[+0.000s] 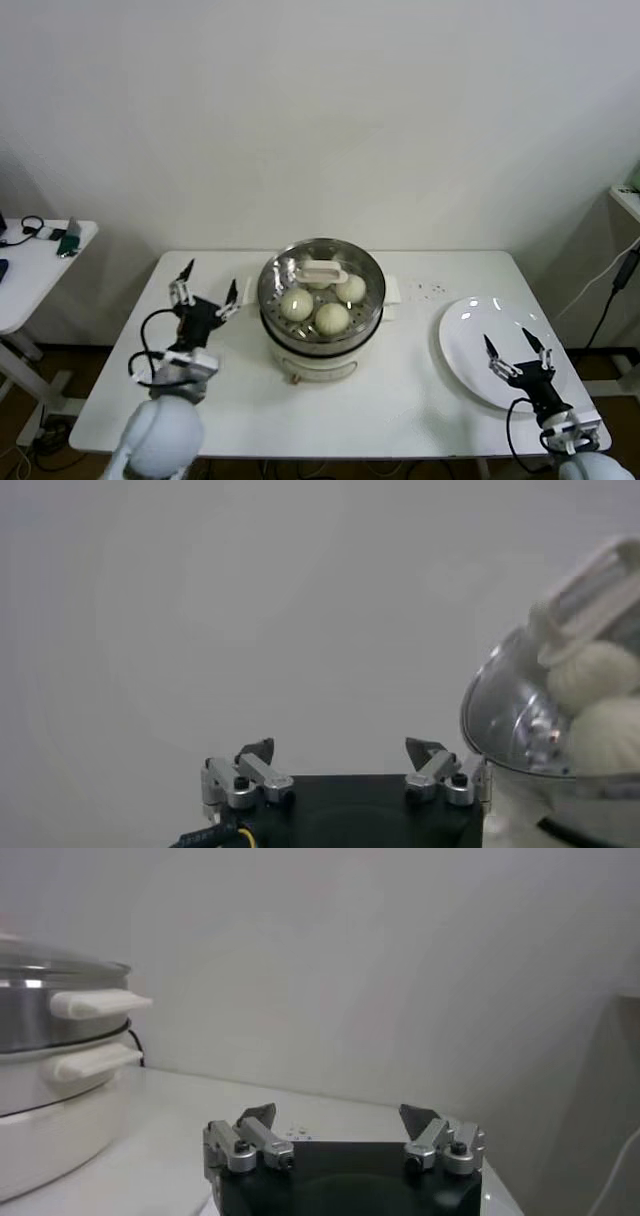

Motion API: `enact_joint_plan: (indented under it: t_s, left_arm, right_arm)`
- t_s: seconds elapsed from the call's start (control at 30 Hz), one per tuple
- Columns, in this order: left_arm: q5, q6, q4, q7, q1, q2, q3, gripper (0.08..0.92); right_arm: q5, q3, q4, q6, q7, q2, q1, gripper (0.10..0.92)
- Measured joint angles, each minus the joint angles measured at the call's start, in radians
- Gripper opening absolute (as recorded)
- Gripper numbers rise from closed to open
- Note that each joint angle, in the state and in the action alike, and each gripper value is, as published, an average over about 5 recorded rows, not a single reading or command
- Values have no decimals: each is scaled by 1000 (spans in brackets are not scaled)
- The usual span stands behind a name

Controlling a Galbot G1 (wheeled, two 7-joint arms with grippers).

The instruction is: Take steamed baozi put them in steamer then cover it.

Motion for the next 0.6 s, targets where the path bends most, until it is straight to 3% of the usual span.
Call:
enact_joint_plan:
  t_s: [0.27,0.6]
  left_arm:
    - [-248,-206,57,3,81,-38,-109,823]
    - [-360,-322,89,16,128,-55,-157,823]
  right_arm:
    - [-3,2,25,16,-4,6,-27,823]
    - [-4,8,45,35,-5,5,-49,823]
